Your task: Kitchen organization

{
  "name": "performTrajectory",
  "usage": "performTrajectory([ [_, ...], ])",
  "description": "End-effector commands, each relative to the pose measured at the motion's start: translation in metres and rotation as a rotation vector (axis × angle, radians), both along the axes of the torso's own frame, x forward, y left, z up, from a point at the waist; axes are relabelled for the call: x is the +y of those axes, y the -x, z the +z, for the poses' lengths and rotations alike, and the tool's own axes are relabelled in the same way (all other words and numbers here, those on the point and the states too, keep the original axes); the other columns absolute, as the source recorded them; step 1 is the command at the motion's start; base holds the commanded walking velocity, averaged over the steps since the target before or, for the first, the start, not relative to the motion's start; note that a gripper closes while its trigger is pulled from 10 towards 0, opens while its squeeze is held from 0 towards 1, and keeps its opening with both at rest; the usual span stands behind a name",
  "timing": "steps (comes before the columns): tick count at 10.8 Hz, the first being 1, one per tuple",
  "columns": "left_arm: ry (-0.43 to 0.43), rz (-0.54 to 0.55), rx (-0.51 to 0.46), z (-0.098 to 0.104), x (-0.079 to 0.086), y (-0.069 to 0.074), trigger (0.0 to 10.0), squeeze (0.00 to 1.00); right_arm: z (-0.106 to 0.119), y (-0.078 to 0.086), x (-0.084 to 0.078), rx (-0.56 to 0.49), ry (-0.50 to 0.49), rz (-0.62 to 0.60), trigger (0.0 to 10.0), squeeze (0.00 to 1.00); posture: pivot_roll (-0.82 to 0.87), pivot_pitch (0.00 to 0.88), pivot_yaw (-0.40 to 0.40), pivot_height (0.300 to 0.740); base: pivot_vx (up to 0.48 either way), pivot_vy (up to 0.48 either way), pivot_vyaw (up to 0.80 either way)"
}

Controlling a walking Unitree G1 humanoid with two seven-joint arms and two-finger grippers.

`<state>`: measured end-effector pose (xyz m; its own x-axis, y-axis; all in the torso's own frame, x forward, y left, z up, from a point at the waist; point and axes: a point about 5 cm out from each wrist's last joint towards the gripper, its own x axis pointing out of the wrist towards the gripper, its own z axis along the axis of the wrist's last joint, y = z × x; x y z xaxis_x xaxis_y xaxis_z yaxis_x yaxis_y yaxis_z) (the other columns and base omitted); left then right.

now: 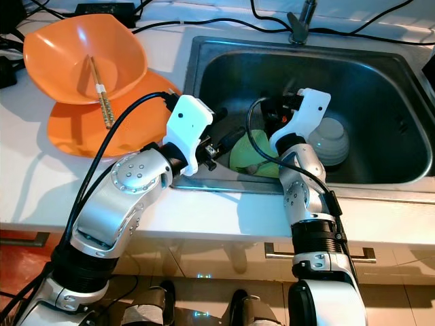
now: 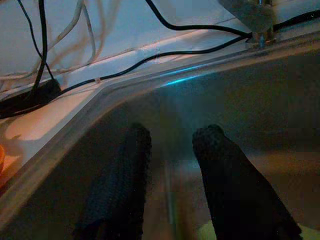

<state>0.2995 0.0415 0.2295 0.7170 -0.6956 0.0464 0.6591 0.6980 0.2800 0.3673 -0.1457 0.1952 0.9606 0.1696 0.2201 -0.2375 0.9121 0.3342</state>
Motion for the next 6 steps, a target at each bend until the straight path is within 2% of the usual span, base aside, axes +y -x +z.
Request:
performTrajectory([
  [1,-0.006,-0.024,0.003,-0.0004,-0.0039,0.0052,10.0,0.0,-0.0137,0.0028,-0.0059,0.049,0.012,-0.022,10.0,0.0,0.16,0.239,-0.04,0.74,0.0,0.0,0.0],
  [6,0.0,-0.009,-0.012,0.0029,-0.0023,0.0024,10.0,0.0,-0.004,0.0028,-0.0083,0.014,0.024,-0.048,10.0,0.0,0.16,0.234,-0.036,0.74,0.0,0.0,0.0],
])
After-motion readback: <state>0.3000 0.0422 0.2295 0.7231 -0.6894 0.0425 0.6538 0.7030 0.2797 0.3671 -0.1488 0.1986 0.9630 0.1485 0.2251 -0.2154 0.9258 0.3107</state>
